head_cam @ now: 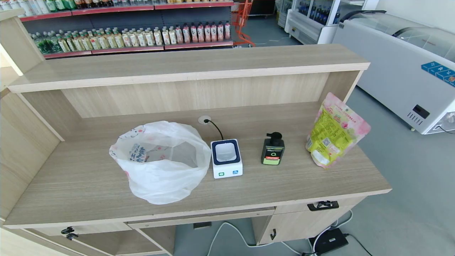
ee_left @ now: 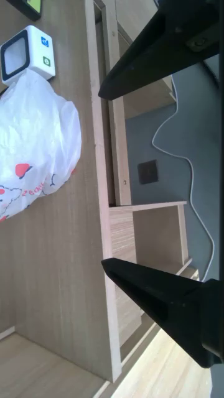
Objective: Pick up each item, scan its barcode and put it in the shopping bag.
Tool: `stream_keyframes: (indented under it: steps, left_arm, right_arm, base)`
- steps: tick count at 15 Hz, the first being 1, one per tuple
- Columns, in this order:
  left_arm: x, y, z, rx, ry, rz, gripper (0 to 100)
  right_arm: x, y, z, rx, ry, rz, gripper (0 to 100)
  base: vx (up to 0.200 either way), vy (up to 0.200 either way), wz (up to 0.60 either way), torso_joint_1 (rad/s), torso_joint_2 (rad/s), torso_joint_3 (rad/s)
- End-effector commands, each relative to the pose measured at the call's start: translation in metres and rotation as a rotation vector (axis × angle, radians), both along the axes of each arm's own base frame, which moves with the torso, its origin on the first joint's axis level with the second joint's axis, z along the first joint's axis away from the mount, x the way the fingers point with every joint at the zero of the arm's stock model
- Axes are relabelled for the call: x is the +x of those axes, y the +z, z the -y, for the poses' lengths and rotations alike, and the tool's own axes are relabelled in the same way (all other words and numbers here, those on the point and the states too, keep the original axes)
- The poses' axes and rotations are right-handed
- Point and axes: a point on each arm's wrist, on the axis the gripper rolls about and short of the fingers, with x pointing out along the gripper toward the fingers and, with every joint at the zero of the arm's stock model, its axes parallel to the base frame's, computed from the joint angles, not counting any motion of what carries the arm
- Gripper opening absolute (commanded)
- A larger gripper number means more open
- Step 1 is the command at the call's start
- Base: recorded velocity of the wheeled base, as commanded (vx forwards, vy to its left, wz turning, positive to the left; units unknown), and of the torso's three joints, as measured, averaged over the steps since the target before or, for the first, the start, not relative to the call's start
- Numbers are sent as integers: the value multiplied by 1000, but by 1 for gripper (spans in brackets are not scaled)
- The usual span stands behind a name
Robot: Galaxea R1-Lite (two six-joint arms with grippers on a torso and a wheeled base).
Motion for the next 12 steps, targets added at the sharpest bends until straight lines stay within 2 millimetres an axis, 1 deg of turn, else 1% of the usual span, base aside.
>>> stream_keyframes:
  steps: [1, 2, 3, 4, 5, 6, 7, 8, 9, 12]
  left_arm:
    - [0, 0, 0, 0, 0, -1, 100]
    - [0, 0, 0, 0, 0, -1, 100]
    - [0, 0, 0, 0, 0, -1, 100]
    - [0, 0, 0, 0, 0, -1, 100]
    - [0, 0, 0, 0, 0, -1, 100]
    - [0, 0, 0, 0, 0, -1, 100]
    - [0, 0, 0, 0, 0, -1, 100]
    - [0, 0, 0, 0, 0, -1, 100]
    - [0, 0, 0, 0, 0, -1, 100]
    - [0, 0, 0, 0, 0, -1, 100]
  right_arm:
    - [1, 0, 0, -3, 7, -17, 100]
    - [-1, 20, -1, 1, 73, 23, 100]
    - [7, 63, -2, 8, 183, 0, 100]
    - [35, 109, -4, 19, 199, -18, 100]
    - [63, 147, -8, 35, 270, 50, 100]
    - [76, 159, -11, 46, 302, 64, 100]
    - [120, 192, -18, 75, 319, 101, 100]
    - [144, 198, -21, 83, 318, 94, 100]
    - [163, 195, -23, 82, 326, 80, 100]
    - [207, 163, -25, 67, 310, 3, 100]
  base:
    - [0, 0, 0, 0, 0, 0]
    - [0, 0, 0, 0, 0, 0]
    - [0, 0, 0, 0, 0, 0]
    - [0, 0, 0, 0, 0, 0]
    - [0, 0, 0, 0, 0, 0]
    - [0, 0, 0, 0, 0, 0]
    - [0, 0, 0, 0, 0, 0]
    - [0, 0, 0, 0, 0, 0]
    - [0, 0, 0, 0, 0, 0]
    - [0, 0, 0, 0, 0, 0]
